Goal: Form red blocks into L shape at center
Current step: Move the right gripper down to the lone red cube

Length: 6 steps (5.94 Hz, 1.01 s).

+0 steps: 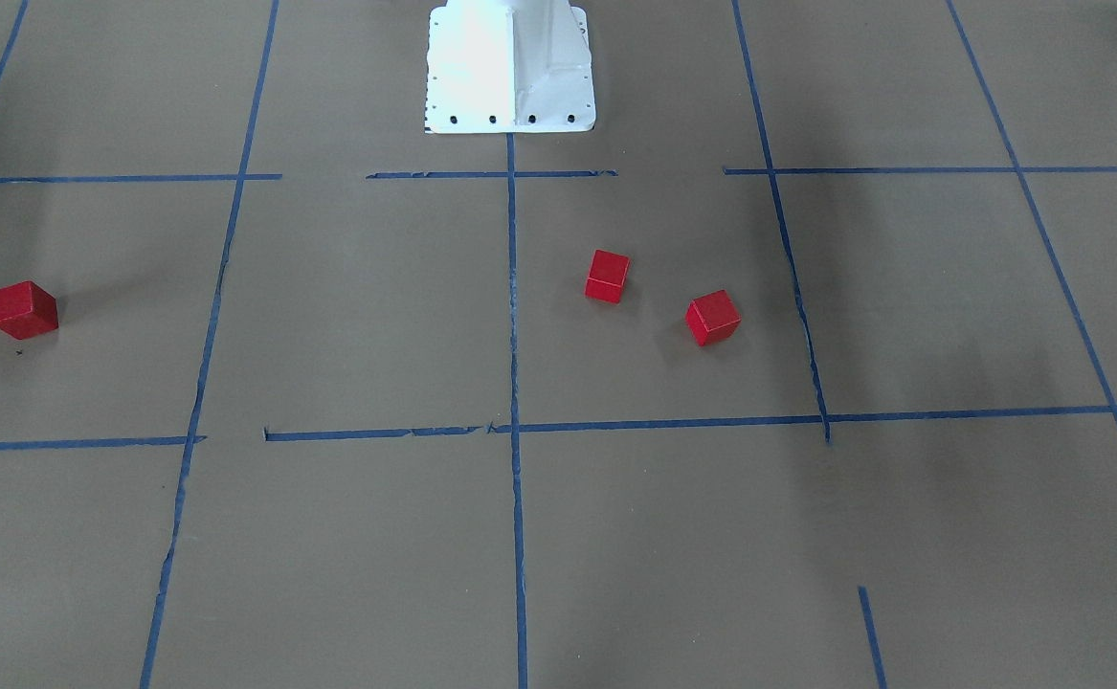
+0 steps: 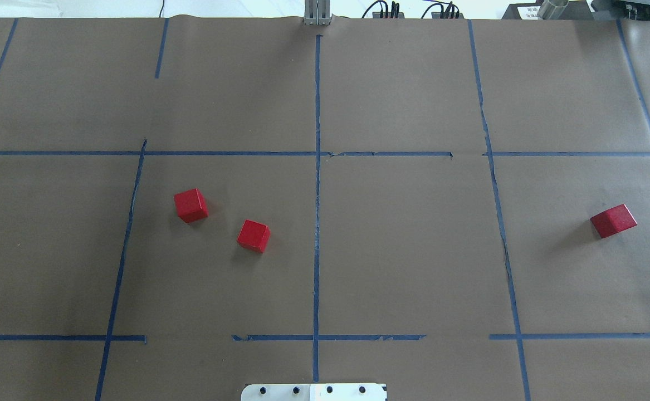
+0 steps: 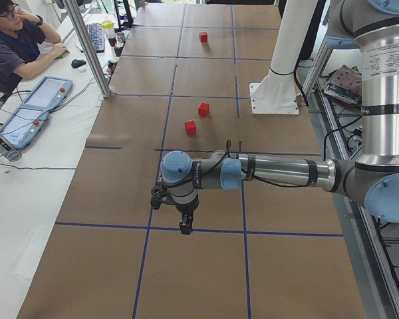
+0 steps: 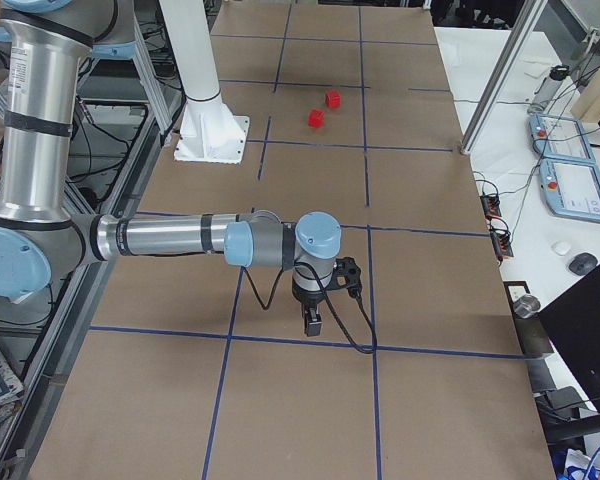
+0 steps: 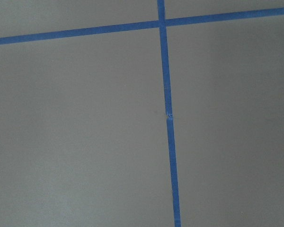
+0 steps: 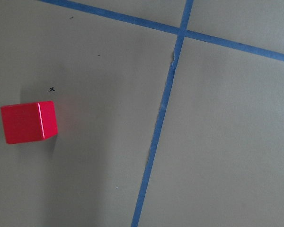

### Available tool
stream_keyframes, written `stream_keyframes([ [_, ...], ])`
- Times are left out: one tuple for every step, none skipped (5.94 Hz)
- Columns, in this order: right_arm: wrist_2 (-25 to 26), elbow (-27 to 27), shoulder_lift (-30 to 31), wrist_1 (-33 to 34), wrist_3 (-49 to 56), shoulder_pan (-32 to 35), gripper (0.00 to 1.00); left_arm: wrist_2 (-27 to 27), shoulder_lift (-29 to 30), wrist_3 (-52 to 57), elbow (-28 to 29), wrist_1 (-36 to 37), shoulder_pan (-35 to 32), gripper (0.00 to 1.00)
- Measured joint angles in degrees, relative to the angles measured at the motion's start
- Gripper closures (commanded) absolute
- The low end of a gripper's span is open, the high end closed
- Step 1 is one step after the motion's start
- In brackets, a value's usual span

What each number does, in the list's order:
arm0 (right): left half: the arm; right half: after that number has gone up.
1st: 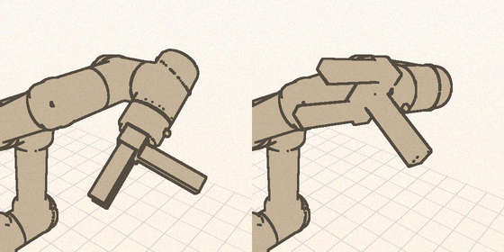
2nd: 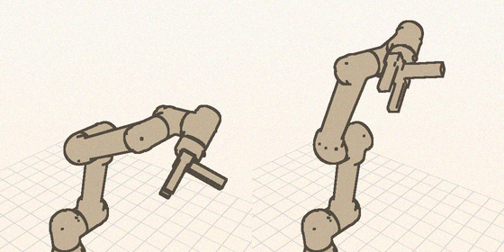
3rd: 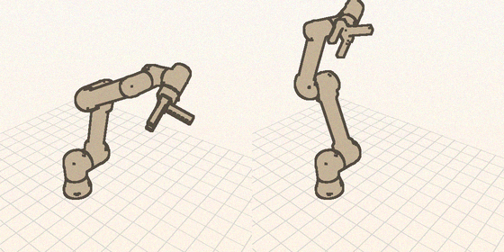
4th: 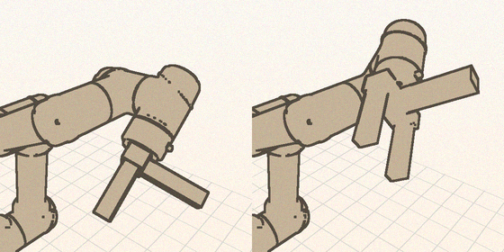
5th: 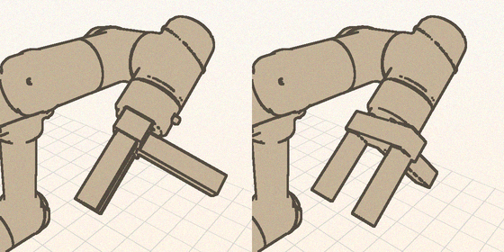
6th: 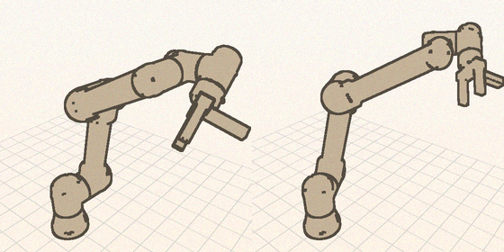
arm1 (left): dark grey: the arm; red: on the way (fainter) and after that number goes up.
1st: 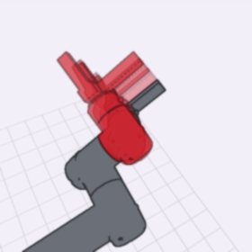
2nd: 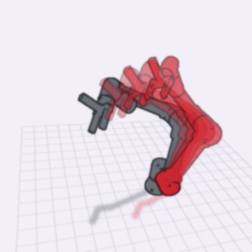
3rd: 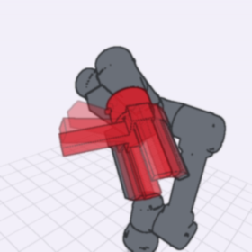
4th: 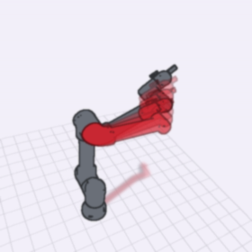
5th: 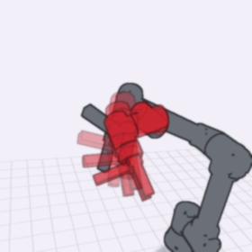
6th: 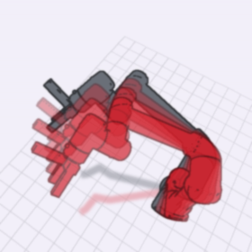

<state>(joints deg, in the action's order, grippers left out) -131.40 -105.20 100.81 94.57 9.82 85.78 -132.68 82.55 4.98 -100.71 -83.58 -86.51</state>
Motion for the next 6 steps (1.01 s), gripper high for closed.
stream_keyframes([
  [0.0, 0.0, -0.07, 0.0, -0.01, 0.0, 0.0, 0.0, -0.01, 0.02, -0.01, 0.0, 0.1, 0.0],
  [-0.18, -0.04, -0.24, -0.03, -0.05, -0.24, 0.0, 0.01, -0.02, 0.03, 0.01, 0.0, 0.23, 0.0],
  [-0.67, -0.07, -1.33, -0.07, -0.06, -1.88, 0.0, -0.01, -0.02, 0.03, 0.05, 0.0, 0.36, 0.0],
  [-1.11, -0.25, -3.79, -0.11, -1.22, -5.1, 0.0, -0.03, -0.02, 0.03, 0.06, 0.0, 0.46, 0.0],
  [-1.26, -1.03, -6.83, -0.18, -6.55, -9.24, 0.0, -0.03, -0.02, 0.03, 0.07, 0.0, 0.51, 0.0],
  [-0.92, -1.57, -8.95, -2.42, -14.72, -13.96, 0.0, -0.03, -0.02, 0.03, 0.07, 0.0, 0.82, 0.0],
])
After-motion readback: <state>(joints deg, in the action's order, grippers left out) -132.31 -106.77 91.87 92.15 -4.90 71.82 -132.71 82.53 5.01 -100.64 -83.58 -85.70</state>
